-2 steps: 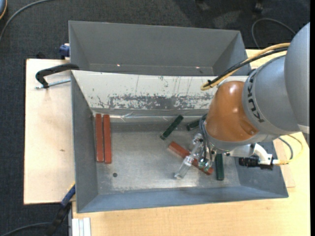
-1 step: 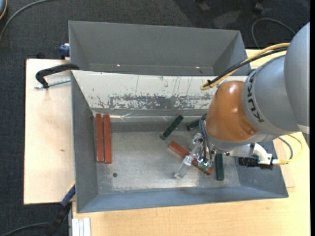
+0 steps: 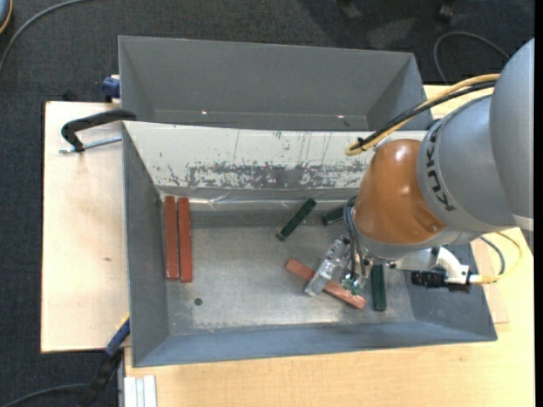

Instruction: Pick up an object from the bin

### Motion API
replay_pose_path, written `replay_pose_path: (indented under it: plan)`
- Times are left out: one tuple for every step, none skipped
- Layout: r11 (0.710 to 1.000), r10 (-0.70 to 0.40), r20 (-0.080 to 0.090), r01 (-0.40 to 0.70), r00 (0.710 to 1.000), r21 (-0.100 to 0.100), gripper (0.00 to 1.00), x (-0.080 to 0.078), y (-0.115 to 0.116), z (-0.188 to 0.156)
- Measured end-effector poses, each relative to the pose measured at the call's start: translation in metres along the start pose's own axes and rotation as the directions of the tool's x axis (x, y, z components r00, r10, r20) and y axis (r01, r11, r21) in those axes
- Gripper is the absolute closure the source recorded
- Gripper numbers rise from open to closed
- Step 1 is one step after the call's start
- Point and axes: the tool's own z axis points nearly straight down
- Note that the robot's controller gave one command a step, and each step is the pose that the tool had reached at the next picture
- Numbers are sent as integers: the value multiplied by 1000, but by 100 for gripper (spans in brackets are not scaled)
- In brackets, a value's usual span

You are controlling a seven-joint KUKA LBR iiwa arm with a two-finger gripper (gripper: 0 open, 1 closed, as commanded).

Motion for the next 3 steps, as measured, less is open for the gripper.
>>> replay_pose_path:
  plan:
    - [1000,-1,4,1,1000,-2,100,0,1,-8]
    - [1000,-2,7,2,1000,-3,100,-1,2,-30]
    - [1000,-3,7,3,1000,-3,100,-2,4,-54]
